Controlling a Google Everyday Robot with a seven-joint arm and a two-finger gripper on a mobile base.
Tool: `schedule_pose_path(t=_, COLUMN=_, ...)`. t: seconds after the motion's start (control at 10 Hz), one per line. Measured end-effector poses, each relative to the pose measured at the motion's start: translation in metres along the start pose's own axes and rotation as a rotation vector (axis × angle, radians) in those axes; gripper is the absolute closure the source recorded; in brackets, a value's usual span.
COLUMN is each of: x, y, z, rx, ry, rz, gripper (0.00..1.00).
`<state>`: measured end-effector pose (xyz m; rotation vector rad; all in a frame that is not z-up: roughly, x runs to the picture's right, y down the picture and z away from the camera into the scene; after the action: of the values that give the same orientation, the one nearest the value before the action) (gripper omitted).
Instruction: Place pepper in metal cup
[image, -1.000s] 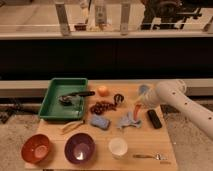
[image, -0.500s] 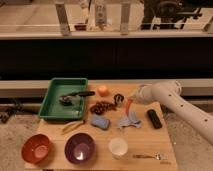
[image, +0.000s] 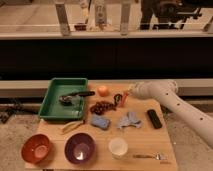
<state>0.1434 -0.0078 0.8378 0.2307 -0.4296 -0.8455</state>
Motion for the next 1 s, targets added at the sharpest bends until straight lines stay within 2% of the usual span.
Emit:
schedule_pose_path(t=0.2, x=0.010, y=-0.005, z=0.005, rx=0.052, ry=0.057, rz=-0.023, gripper=0.78)
schedule_pose_path(t=0.5, x=0.019, y=-0.014, z=0.019, rx=0.097, ry=0.090, rz=-0.070, gripper=0.80)
schedule_pose_path(t=0.7, x=0.026, y=-0.014, z=0.026, rx=0.100, ry=0.122, rz=-0.099, gripper=0.96)
schedule_pose_path(t=0.8, x=0.028, y=-0.013, z=0.035, rx=0.095, ry=0.134, rz=-0.118, gripper=1.00)
schedule_pose_path(t=1.0, x=0.032, y=-0.006, z=0.050, rx=0.077, ry=0.151, rz=-0.140, gripper=0.98)
